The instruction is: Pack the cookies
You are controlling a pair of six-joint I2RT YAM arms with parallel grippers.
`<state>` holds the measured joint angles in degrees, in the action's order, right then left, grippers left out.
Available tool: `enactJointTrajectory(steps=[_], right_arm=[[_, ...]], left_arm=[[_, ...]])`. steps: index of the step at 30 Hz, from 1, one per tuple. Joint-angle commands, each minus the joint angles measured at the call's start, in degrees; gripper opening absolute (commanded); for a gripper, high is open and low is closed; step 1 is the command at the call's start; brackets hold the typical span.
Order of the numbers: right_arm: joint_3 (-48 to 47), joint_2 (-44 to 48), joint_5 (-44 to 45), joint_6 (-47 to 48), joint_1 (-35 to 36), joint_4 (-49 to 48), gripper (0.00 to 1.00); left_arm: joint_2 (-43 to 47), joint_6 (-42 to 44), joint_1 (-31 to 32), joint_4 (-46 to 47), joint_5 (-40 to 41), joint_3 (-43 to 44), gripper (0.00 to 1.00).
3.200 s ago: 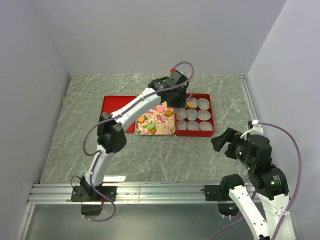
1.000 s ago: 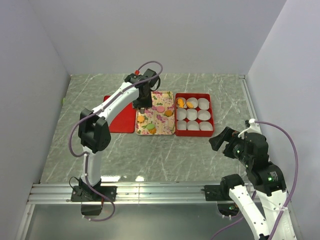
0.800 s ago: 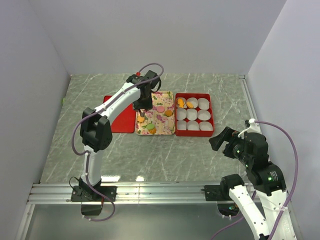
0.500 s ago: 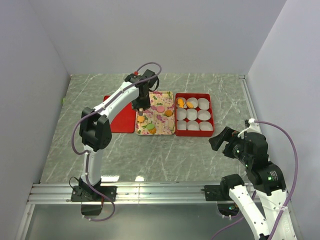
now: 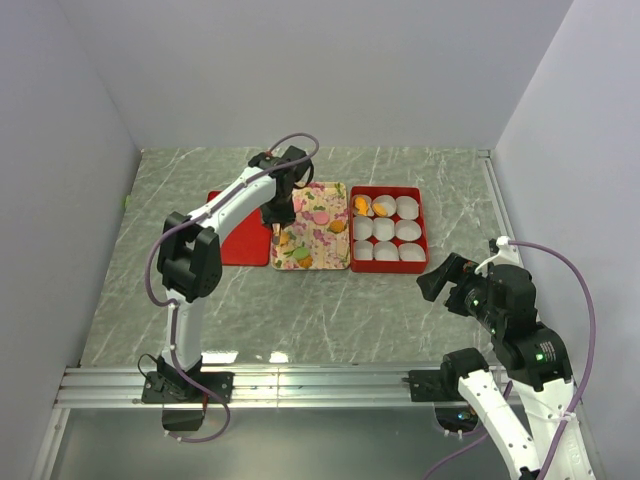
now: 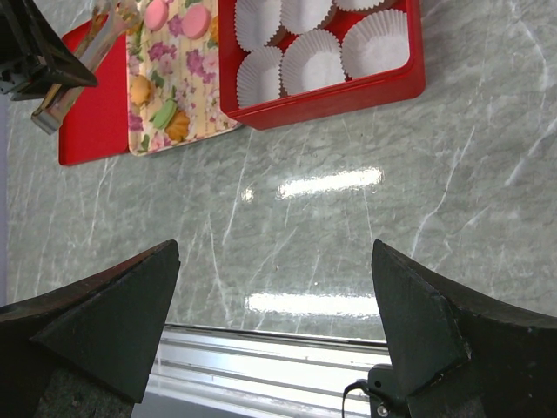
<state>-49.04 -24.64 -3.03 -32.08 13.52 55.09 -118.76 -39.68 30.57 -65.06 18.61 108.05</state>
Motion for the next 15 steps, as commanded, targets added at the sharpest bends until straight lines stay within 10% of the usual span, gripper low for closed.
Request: enactJointTrajectory(steps=[1, 15], right_arm=[[0.52, -0.49, 0.13, 0.26, 0.54, -2.18, 0.98], [0.52, 0.39, -0.05, 0.08, 0.54, -2.09, 0.98]], left_arm=[[3.36, -0.13, -0.24, 0.11, 0.9, 0.67, 0.39], [2.83, 0.31, -0.24, -4.99, 2.22, 11.12, 0.32]])
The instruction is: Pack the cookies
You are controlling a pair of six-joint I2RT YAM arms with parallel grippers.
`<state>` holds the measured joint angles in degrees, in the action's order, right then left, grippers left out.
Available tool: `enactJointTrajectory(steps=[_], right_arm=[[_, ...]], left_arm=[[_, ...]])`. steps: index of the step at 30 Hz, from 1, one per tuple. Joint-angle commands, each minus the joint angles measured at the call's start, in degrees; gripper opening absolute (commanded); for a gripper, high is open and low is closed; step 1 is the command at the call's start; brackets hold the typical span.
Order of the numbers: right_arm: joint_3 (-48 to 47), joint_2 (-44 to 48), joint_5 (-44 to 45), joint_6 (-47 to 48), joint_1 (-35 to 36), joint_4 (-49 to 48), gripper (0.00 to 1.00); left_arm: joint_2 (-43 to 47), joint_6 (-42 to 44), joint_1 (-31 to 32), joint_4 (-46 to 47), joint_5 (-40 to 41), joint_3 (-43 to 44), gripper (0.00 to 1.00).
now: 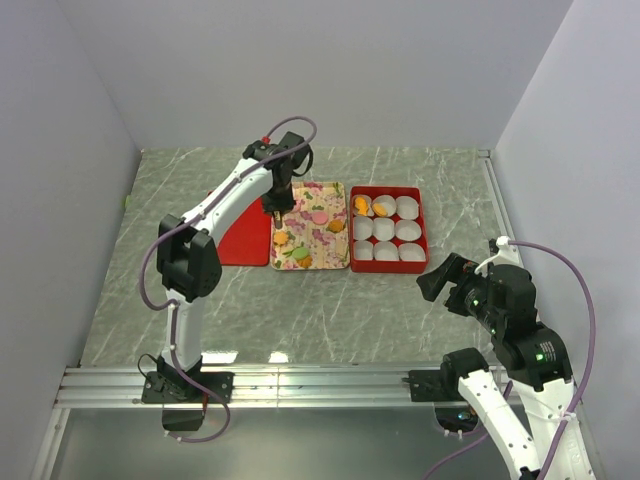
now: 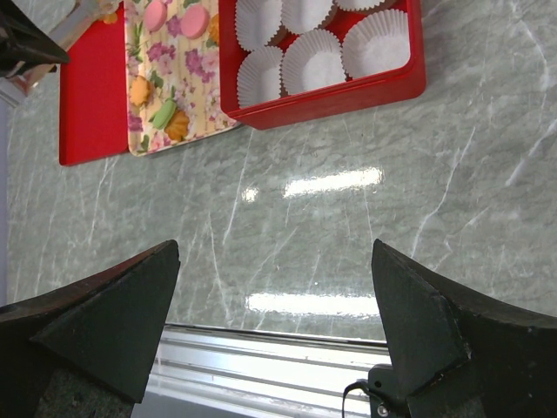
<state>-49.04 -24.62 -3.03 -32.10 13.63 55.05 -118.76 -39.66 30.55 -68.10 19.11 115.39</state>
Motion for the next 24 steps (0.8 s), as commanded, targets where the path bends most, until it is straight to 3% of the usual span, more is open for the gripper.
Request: enactJointTrajectory(steps=[1, 9, 16, 24], right_arm=[[0.43, 0.36, -0.05, 0.1, 0.43, -2.05, 0.98], [0.43, 0.8, 0.04, 0.02, 0.52, -2.05, 0.98], [0.43, 1.07, 0.48, -0.07, 0.52, -1.87, 0.98], [-3.25, 1.07, 2.94, -0.33, 0.52, 0.58, 0.98]], left_arm=[[2.83, 0.28, -0.22, -2.56, 1.54, 4.31, 0.31], [5.37, 2.21, 0.83, -0.03, -5.66, 6.52, 0.27], [4.15, 4.5, 10.48, 2.17, -11.63, 12.65, 0.27], [1.25, 3.63, 15.86, 14.55, -24.99, 13.99, 0.27]])
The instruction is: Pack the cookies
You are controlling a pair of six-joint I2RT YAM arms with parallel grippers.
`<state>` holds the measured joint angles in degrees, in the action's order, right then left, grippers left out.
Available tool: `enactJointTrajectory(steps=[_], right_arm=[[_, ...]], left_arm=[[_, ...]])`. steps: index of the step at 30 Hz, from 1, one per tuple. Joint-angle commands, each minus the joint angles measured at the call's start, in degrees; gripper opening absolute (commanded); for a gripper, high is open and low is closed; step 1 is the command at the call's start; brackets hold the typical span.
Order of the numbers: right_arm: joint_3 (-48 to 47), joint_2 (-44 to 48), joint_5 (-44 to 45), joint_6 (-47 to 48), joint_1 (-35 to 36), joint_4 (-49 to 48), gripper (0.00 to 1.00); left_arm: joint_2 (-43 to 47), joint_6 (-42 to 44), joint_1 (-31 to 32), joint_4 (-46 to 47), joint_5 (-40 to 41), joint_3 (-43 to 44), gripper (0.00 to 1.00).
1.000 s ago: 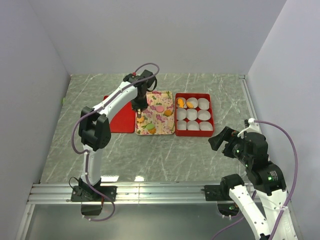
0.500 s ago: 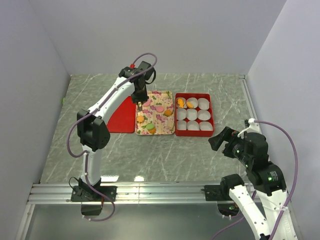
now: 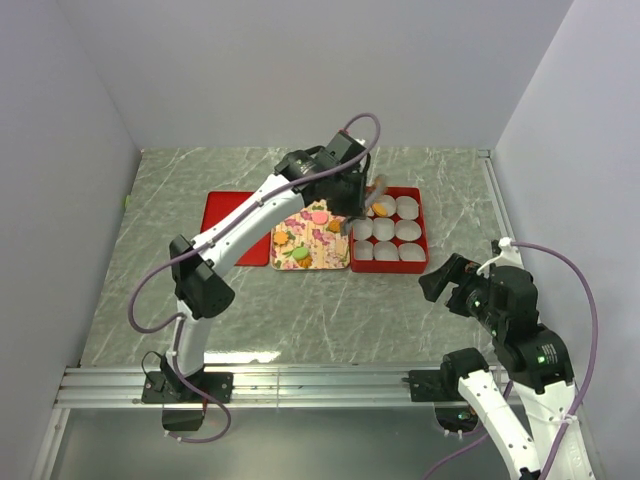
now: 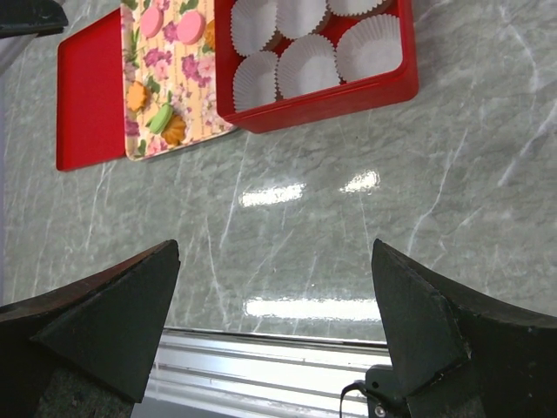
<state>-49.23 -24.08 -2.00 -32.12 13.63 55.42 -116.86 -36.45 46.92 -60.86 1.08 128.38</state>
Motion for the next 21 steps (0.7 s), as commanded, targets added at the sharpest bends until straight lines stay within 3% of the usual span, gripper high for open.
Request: enactJointTrajectory(steps=[1, 7, 21], right_arm=[[-4.19, 0.43, 1.91, -0.31, 0.44, 0.74, 0.98], [-6.84, 0.78, 3.41, -0.58, 0.52, 3.11, 0.98], [-7.02, 1.49, 4.02, 1.62, 0.7, 6.98, 0.98]], left_arm=[[-0.91, 0.15, -0.25, 10.55, -9.67, 0.74, 0.27], [-5.3, -3.71, -0.25, 19.81, -16.02, 0.65, 0.27], [-14.79, -7.94, -0.25, 25.7, -14.97, 4.16, 0.26]])
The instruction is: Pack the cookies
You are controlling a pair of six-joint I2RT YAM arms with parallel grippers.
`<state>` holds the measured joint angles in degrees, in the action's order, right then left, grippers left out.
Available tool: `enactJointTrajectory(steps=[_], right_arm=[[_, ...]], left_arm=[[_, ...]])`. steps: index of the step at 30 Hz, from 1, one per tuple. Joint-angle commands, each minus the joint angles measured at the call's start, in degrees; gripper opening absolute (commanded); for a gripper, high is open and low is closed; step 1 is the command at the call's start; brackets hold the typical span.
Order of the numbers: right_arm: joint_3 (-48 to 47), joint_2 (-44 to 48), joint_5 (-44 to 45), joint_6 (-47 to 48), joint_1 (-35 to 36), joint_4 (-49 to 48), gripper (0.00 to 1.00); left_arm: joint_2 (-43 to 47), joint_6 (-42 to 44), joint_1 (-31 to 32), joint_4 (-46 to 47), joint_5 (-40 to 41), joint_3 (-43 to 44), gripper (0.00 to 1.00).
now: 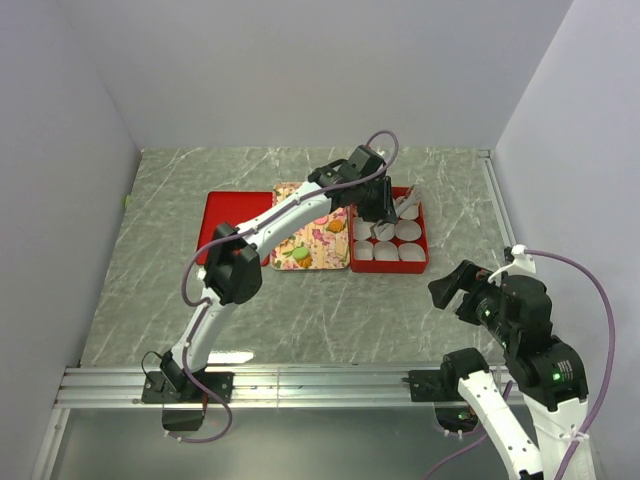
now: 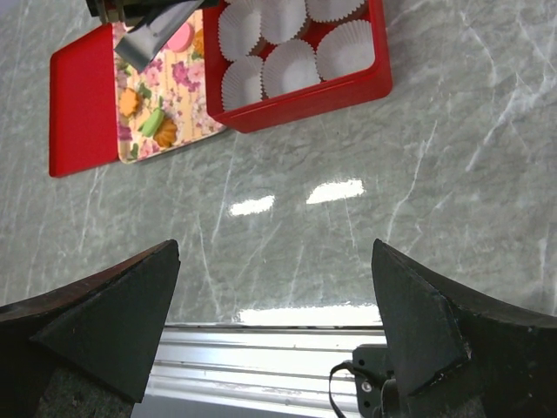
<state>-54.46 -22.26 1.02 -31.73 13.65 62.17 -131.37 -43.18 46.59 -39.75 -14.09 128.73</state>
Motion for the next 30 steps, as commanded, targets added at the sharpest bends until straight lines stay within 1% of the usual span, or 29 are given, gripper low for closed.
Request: enactJointTrajectory(steps=[1, 12, 24, 30], right_arm=[[-1.79, -0.5, 1.01, 1.4, 0.5, 0.14, 0.98], [-0.48, -1.38, 1.27, 1.84, 0.59, -0.3, 0.98], [0.23, -3.4, 1.71, 1.75, 0.5, -1.35, 0.98], [0.67, -3.58, 2.23, 1.32, 0.5, -1.61, 0.98]], left_arm=[[-0.64, -1.38, -0.01, 4.76, 0.9, 4.25, 0.26], [-3.01, -1.38, -1.06, 5.65, 2.92, 3.37, 0.29], [-6.0, -0.94, -1.68, 6.44, 2.22, 3.99, 0.37], [-5.3, -0.59, -2.2, 7.05, 2.04, 3.37, 0.42]])
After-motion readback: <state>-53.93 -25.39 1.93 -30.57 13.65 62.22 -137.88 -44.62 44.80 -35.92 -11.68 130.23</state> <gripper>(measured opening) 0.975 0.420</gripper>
